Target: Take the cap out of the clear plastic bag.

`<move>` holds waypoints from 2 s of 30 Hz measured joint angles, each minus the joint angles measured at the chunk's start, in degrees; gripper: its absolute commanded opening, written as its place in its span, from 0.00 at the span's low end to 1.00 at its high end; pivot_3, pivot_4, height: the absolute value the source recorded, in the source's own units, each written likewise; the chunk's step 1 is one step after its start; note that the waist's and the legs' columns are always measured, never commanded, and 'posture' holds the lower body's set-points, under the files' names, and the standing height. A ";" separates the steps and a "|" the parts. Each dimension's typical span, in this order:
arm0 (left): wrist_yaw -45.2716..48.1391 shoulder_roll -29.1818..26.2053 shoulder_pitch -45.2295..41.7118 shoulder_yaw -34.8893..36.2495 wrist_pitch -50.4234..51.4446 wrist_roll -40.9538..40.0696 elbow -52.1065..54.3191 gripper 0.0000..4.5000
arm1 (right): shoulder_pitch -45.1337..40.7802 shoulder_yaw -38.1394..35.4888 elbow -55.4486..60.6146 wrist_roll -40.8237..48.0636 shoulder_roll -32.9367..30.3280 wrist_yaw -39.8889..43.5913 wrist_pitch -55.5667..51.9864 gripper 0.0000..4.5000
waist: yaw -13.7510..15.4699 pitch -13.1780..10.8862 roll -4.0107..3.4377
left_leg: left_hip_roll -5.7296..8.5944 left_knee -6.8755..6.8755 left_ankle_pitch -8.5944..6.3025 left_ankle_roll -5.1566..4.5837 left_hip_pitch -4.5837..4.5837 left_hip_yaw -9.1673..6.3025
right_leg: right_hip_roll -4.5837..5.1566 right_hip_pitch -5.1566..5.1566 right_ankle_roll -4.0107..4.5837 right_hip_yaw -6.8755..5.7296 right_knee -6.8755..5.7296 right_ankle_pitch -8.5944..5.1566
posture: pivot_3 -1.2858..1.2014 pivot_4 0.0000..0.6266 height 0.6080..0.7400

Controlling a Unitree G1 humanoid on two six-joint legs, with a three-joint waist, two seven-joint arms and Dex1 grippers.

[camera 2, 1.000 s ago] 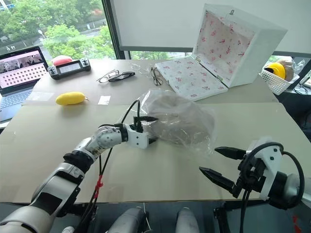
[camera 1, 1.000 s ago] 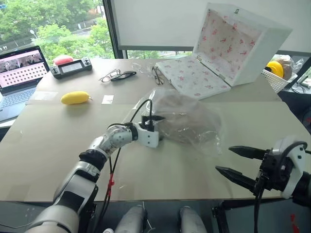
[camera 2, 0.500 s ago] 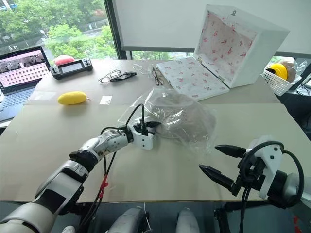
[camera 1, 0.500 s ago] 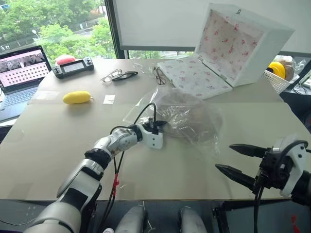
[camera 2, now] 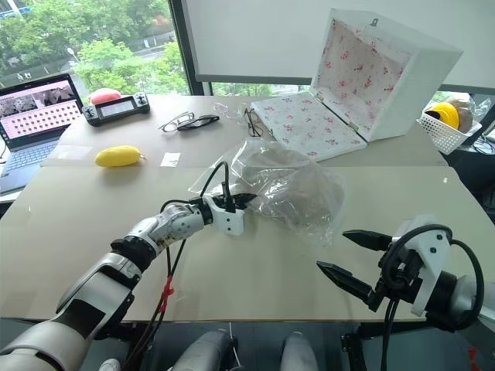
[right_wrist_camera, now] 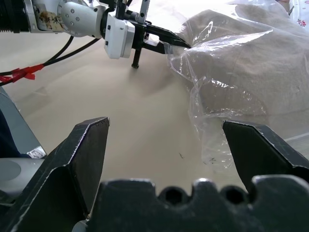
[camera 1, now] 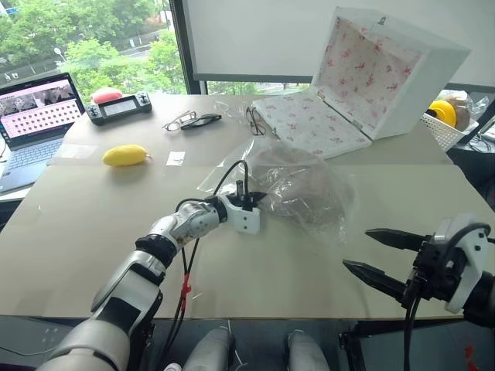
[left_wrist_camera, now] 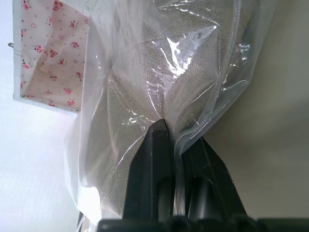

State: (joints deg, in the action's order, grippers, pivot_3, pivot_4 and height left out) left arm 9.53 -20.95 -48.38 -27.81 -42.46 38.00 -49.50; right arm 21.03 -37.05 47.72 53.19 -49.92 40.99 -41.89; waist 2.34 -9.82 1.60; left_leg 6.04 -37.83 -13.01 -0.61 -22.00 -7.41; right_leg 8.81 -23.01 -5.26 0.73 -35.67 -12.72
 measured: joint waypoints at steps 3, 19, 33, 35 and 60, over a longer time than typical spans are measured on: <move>-5.33 -6.02 -2.96 -2.82 -9.71 3.16 -4.60 0.02 | -0.13 0.35 0.10 -0.20 0.32 -0.35 0.09 1.00 | -0.62 -0.13 0.23 | -0.15 0.00 -0.01 0.01 -0.05 0.06 | -0.15 -0.22 -0.01 0.06 -0.03 0.01 | 0.52 0.24 1.00; -63.98 -15.03 -22.93 -30.76 -14.19 40.00 -24.60 0.02 | 0.17 4.08 0.03 -4.36 2.23 -1.68 0.31 1.00 | 0.11 -0.44 0.88 | -0.12 -0.07 -0.22 -0.07 -1.09 0.55 | -0.30 -1.09 0.47 0.10 0.50 0.65 | 0.52 0.24 1.00; -82.42 -14.07 -26.96 -48.98 -13.50 53.90 -28.02 0.02 | -0.27 7.24 -0.12 -7.74 2.97 -1.67 0.66 1.00 | -0.22 -0.48 0.95 | -0.13 -0.44 -0.21 -0.09 -1.16 0.96 | -0.34 -1.21 0.24 0.17 0.31 0.65 | 0.52 0.24 1.00; -75.83 -14.50 -26.43 -46.64 -9.28 51.57 -29.55 0.02 | -0.41 7.55 -0.13 -7.97 3.26 -1.68 0.74 1.00 | -0.23 -0.48 0.95 | -0.11 -0.60 -0.21 -0.09 -1.17 0.96 | -0.34 -1.23 0.23 0.17 0.14 0.64 | 0.52 0.24 1.00; -43.64 -15.44 -22.66 -30.77 3.08 33.92 -31.20 0.98 | -1.74 9.13 -1.16 -8.59 3.29 -1.10 0.75 1.00 | -0.74 -0.48 0.95 | -0.26 -1.04 -0.30 -0.22 -1.16 1.04 | -0.33 -1.24 0.37 0.24 -0.20 0.73 | 0.52 0.24 1.00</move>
State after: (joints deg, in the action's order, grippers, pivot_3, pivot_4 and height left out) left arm -34.11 -36.39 -71.04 -58.59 -39.38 71.91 -80.70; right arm 19.29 -27.92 46.56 44.60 -46.63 39.90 -41.14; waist 1.61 -10.30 2.56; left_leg 5.78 -38.87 -13.31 -0.82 -23.16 -6.37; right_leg 8.48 -24.25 -4.89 0.96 -35.87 -11.99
